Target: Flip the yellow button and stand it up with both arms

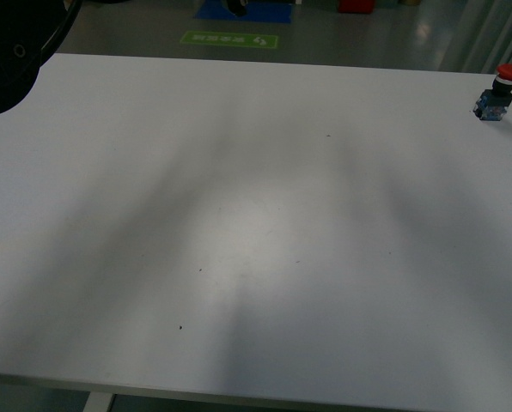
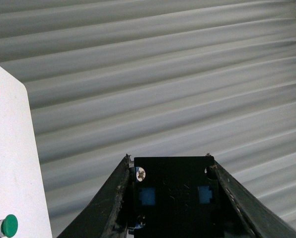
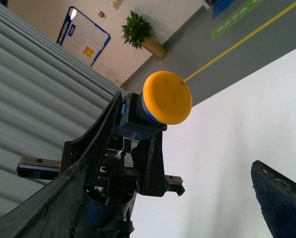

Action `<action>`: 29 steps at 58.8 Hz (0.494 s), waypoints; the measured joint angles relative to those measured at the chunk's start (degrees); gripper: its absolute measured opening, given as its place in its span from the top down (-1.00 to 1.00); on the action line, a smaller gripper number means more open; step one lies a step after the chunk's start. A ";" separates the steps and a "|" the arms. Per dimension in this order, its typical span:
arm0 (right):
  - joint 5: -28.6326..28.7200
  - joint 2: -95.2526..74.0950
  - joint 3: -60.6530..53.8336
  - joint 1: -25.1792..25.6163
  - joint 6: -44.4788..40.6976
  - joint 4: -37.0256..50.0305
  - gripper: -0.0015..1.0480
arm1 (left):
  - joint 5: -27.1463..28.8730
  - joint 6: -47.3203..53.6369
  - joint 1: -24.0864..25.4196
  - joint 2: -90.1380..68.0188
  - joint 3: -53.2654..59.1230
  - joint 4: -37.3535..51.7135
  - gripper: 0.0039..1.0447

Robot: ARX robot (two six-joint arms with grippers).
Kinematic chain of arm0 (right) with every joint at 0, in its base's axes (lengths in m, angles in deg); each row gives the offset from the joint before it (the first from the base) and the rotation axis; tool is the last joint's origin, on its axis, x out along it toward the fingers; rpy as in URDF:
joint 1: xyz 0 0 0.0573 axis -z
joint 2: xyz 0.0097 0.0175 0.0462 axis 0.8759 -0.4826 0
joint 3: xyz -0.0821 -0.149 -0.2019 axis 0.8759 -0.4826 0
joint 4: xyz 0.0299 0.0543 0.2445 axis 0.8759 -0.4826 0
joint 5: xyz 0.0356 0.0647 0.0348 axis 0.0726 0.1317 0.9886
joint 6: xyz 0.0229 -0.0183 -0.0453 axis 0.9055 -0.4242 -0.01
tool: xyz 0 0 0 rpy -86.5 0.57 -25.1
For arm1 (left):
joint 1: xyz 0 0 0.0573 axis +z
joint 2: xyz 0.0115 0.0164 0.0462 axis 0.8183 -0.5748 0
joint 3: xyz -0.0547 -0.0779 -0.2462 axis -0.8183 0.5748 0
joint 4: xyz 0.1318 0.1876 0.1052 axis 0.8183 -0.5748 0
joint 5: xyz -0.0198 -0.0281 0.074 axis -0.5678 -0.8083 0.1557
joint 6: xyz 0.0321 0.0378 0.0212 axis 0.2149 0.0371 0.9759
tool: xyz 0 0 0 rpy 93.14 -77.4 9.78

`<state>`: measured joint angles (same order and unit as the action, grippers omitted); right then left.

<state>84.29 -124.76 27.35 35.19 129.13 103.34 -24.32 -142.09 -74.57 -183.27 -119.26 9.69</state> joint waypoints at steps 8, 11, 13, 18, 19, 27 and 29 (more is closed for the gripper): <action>0.13 -2.78 3.08 0.00 0.13 -0.28 -0.86 | 0.00 0.00 0.00 0.00 0.00 0.00 0.31; 0.22 -3.56 4.35 0.00 0.15 -0.66 -0.86 | 0.00 0.00 0.00 0.00 0.00 0.00 0.31; 0.26 -4.20 5.40 0.00 0.15 -0.85 -0.86 | 0.00 0.00 0.00 0.00 0.00 0.00 0.31; 0.20 -5.38 7.52 0.02 -0.04 -1.40 -0.86 | 0.00 0.00 0.00 0.00 0.00 0.00 0.31; 0.20 -5.68 7.96 0.02 -0.02 -1.44 -0.86 | 0.00 0.00 0.00 0.00 0.00 0.00 0.31; 0.28 -7.82 10.73 0.00 -0.09 -2.14 -0.86 | 0.00 0.00 0.00 0.00 0.00 0.00 0.31; 0.33 -8.15 11.06 -0.02 -0.15 -2.25 -0.86 | 0.00 0.00 0.00 0.00 0.00 0.00 0.31</action>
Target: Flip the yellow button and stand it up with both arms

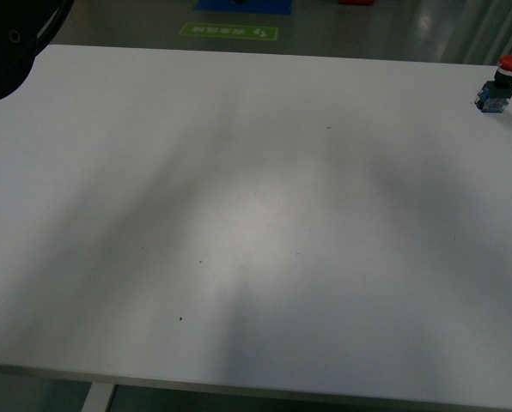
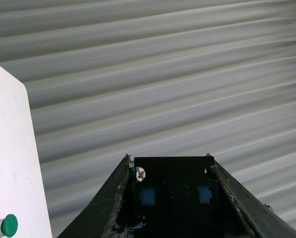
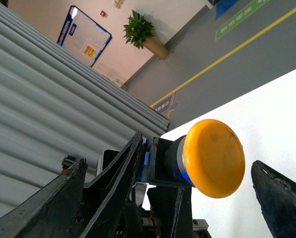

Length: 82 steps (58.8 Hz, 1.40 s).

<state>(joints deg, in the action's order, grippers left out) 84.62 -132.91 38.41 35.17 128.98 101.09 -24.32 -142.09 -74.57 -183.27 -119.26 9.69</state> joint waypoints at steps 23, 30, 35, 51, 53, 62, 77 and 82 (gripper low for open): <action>0.37 -3.06 1.51 -0.11 0.33 -0.15 -0.86 | 0.00 -0.02 0.00 0.00 0.00 0.00 0.31; 0.39 -3.69 2.82 -0.22 0.33 -0.37 -0.86 | 0.00 -0.02 0.00 0.00 0.00 0.00 0.31; 0.57 -4.11 3.78 -0.35 0.35 -0.70 -0.86 | 0.00 -0.04 0.00 0.00 0.00 0.00 0.31; -0.07 -5.62 6.12 -0.85 0.33 -2.12 -0.44 | 0.79 -0.48 0.07 0.00 0.00 0.11 0.31; -0.15 -5.84 6.14 -0.85 0.33 -2.12 -0.34 | 1.11 -0.57 0.09 0.00 0.00 0.09 0.31; -1.16 -6.62 6.73 -0.87 1.46 -2.14 0.12 | 2.45 -3.30 0.26 0.00 0.00 0.11 0.32; -0.11 -7.32 7.41 -0.79 3.21 -1.64 0.31 | 3.28 -8.17 0.42 0.00 -0.02 0.20 0.16; -0.02 -7.32 7.41 -0.83 2.56 -1.42 0.34 | 3.06 -8.13 0.37 0.00 0.00 0.20 -0.11</action>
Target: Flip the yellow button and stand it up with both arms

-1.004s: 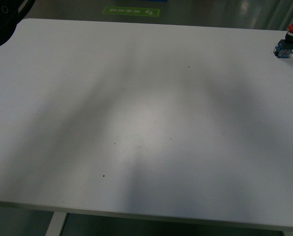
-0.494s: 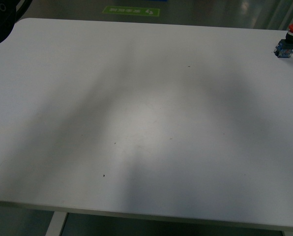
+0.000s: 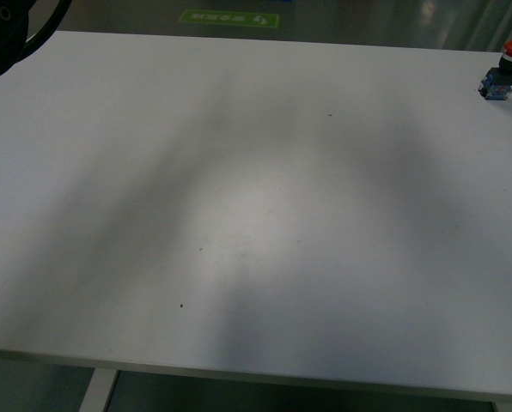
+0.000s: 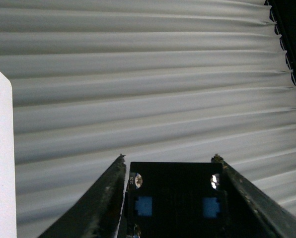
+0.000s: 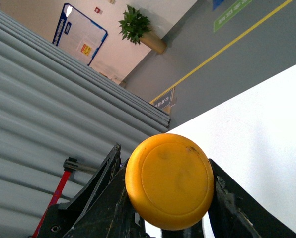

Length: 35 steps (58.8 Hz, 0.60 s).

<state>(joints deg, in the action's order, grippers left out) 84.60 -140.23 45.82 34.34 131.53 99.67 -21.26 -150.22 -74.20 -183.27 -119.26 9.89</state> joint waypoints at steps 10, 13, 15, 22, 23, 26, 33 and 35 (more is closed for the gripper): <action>0.15 -0.04 -0.09 0.28 -0.15 1.01 0.34 | -0.02 0.00 0.00 0.00 0.00 0.00 -0.76; 0.15 -0.09 -0.15 0.50 -0.13 1.05 0.34 | -0.04 0.02 0.00 0.00 0.00 0.00 -0.92; 0.13 -0.11 -0.22 0.70 -0.09 1.18 0.34 | -0.04 0.07 0.00 0.00 0.00 0.00 -0.92; -0.04 -0.31 -0.39 1.46 -0.09 1.42 0.34 | -0.04 0.04 0.00 0.00 0.00 0.00 -0.89; -0.02 -0.33 -0.44 1.64 -0.07 1.44 0.34 | -0.04 0.04 0.00 0.00 0.00 0.00 -0.88; -0.02 -0.42 -0.50 2.14 -0.07 1.49 0.34 | -0.04 0.04 0.00 0.00 0.00 0.00 -0.87; 0.00 -0.59 -0.68 3.43 -0.09 1.46 0.34 | -0.04 0.04 0.00 0.00 0.00 0.00 -0.87; 0.00 -0.68 -0.68 3.80 -0.11 1.53 0.34 | -0.04 0.04 0.00 0.00 0.00 0.00 -0.87</action>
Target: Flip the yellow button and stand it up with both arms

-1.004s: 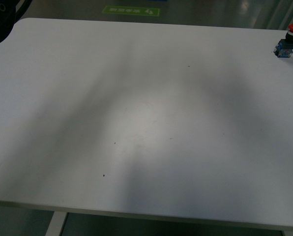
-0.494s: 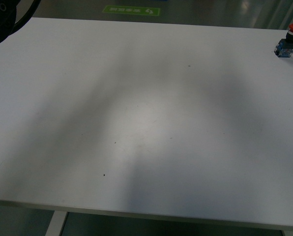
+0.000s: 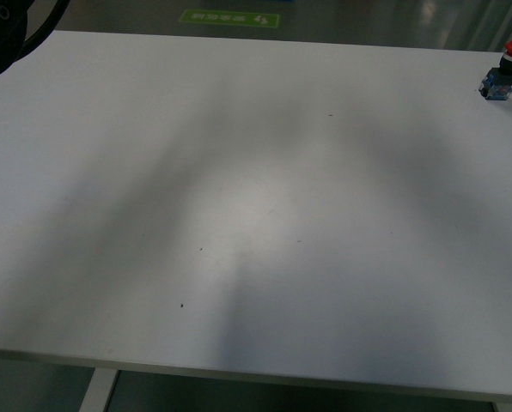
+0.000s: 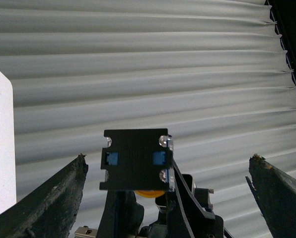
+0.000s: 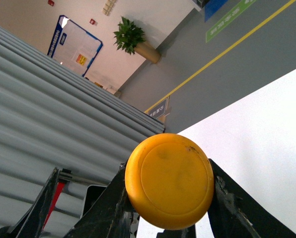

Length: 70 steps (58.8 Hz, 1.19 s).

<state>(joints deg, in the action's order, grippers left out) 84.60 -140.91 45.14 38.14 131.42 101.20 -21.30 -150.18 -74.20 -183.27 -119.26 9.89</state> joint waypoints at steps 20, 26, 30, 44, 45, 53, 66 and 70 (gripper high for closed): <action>1.51 -1.33 0.90 3.72 -1.84 -1.14 0.35 | -0.33 0.00 -0.07 -0.24 0.00 0.00 -0.87; 1.27 -1.33 0.96 5.51 -3.02 -1.16 0.35 | -0.39 0.00 -0.07 -0.24 0.00 0.00 -0.87; 1.66 -1.33 0.98 6.88 -3.23 -1.44 0.35 | -0.37 0.00 -0.04 -0.24 0.00 0.00 -0.87; 2.25 -1.33 1.09 9.16 -5.46 -2.03 0.35 | 17.20 13.66 -2.14 3.32 1.18 -12.50 -0.69; 2.32 -1.33 1.11 9.18 -5.51 -2.03 0.35 | 20.37 15.08 -2.27 4.26 1.73 -14.97 -0.66; 2.97 -1.31 1.14 9.42 -5.77 -1.95 0.35 | 46.25 56.22 -1.57 16.83 13.60 -29.33 -0.21; 3.19 -0.81 1.07 9.97 -6.43 -1.81 0.35 | 45.16 94.12 4.72 28.74 30.21 -25.31 0.51; 3.32 -0.77 0.72 9.92 -6.80 -1.53 0.35 | 43.43 97.18 5.84 31.54 34.62 -24.68 0.75</action>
<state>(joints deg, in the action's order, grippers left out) 87.92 -141.68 45.86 48.06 124.63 99.67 22.13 -53.00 -68.36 -151.73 -84.64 -14.79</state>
